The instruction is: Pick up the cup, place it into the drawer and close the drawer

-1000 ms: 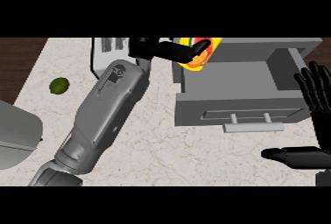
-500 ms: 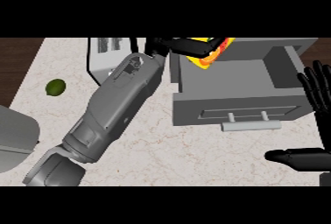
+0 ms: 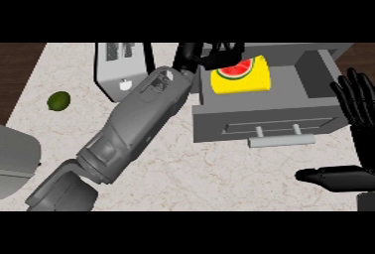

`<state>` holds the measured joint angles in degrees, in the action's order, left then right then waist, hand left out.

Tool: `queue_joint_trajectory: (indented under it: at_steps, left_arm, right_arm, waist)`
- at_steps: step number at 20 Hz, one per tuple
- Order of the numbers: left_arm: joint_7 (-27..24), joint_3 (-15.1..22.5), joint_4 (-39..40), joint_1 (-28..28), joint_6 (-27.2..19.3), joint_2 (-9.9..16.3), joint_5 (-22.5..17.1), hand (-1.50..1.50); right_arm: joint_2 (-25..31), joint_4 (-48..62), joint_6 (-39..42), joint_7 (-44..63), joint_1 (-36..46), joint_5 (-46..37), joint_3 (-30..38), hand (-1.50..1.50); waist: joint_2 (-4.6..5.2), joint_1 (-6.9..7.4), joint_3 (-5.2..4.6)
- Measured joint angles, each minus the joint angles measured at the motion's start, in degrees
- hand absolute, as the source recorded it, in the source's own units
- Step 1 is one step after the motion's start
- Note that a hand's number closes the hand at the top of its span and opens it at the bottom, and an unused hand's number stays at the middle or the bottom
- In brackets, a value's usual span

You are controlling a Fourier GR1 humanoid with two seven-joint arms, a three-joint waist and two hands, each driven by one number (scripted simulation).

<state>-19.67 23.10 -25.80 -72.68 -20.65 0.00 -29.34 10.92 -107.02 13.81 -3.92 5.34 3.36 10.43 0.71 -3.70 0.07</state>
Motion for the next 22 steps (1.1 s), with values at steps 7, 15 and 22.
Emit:
queue_joint_trajectory:
  at_steps: [7, 15, 22]
  left_arm:
    - [3.58, 9.43, 0.3, 0.68, -2.7, 0.01, -2.39, -1.5]
    - [2.94, 14.66, 0.6, 0.67, -7.13, 0.01, -4.16, -1.5]
    - [-1.57, 13.09, -2.89, -0.3, -8.76, 0.01, -7.61, -1.5]
  right_arm:
    - [-0.03, 0.83, 0.19, -0.2, 1.57, 0.28, -0.15, -1.5]
    - [-0.56, 0.0, 0.7, 0.76, 1.96, 1.55, -0.76, -1.5]
    - [0.28, -2.4, 6.08, 3.15, 0.92, 10.66, -0.06, 1.5]
  waist:
    - [0.22, -1.0, 0.01]
    - [0.38, -1.5, -0.01]
    - [0.01, -0.39, -0.02]
